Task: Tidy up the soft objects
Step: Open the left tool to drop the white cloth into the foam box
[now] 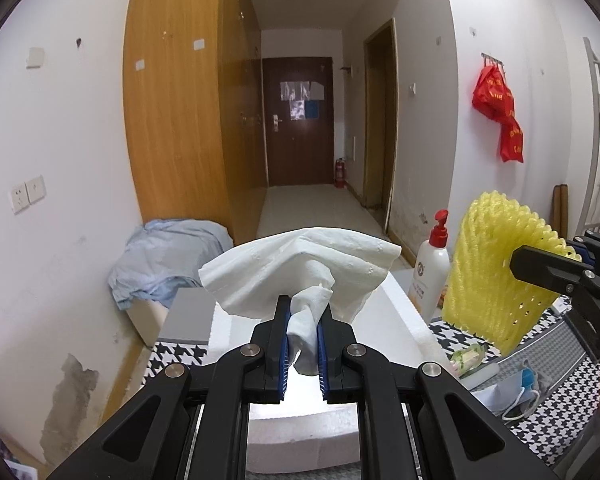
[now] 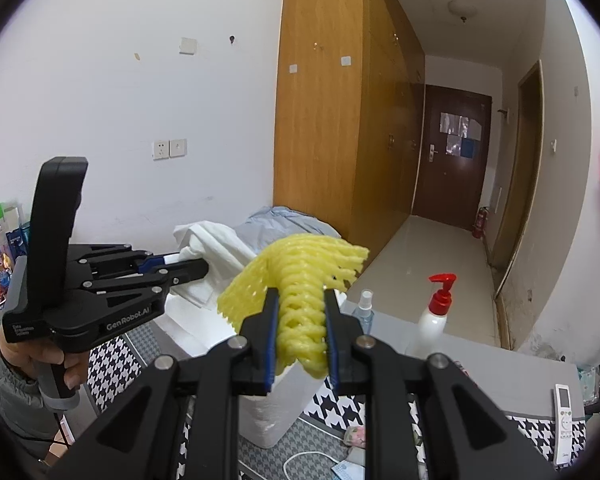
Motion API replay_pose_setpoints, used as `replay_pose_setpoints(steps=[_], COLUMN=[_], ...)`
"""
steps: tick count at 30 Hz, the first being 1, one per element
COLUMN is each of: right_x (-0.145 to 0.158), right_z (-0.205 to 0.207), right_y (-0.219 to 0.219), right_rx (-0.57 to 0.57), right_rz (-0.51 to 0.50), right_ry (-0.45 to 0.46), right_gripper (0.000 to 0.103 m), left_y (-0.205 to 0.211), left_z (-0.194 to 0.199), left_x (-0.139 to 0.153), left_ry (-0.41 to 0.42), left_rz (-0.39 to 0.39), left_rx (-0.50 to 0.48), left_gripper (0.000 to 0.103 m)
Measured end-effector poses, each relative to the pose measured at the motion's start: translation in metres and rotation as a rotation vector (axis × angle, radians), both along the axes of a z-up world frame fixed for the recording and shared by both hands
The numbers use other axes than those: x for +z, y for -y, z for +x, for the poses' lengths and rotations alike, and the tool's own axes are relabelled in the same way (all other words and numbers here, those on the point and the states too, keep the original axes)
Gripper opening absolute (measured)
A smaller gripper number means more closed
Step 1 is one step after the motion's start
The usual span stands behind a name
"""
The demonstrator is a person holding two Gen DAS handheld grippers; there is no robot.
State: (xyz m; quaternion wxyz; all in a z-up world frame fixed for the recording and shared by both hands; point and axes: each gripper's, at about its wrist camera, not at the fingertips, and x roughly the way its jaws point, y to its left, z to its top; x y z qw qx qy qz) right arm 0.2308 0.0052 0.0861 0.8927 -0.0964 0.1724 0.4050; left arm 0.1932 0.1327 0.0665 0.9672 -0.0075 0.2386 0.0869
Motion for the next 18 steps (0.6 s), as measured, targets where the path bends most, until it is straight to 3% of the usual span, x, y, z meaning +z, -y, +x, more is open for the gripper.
replay_pose_setpoints(steps=[7,10,12,14,18], right_x=[-0.002,-0.003,-0.003,-0.003,-0.004], right_z=[0.004,0.004,0.005,0.006,0.007], right_y=[-0.007,-0.008,-0.008,-0.009,-0.011], right_rx=[-0.002,-0.006,-0.011,-0.011,-0.011], right_rz=[-0.016,-0.019,-0.022,-0.021,-0.026], right_ry=[-0.009,-0.012,-0.014,-0.019,-0.019], right_gripper=[0.024,0.024,0.024,0.024,0.024], left_y=[-0.002,-0.003,-0.003,-0.005,-0.006], left_z=[0.01,0.013,0.014,0.012,0.009], left_x=[-0.011,-0.015,-0.017,-0.017,-0.017], left_ry=[-0.033,-0.05,-0.055,-0.047,-0.033], left_rz=[-0.021,-0.024,-0.022,-0.032,-0.013], left_rx=[-0.017,-0.02,-0.019,-0.026,-0.014], left_gripper=[0.012,0.019,0.05,0.061,0.095])
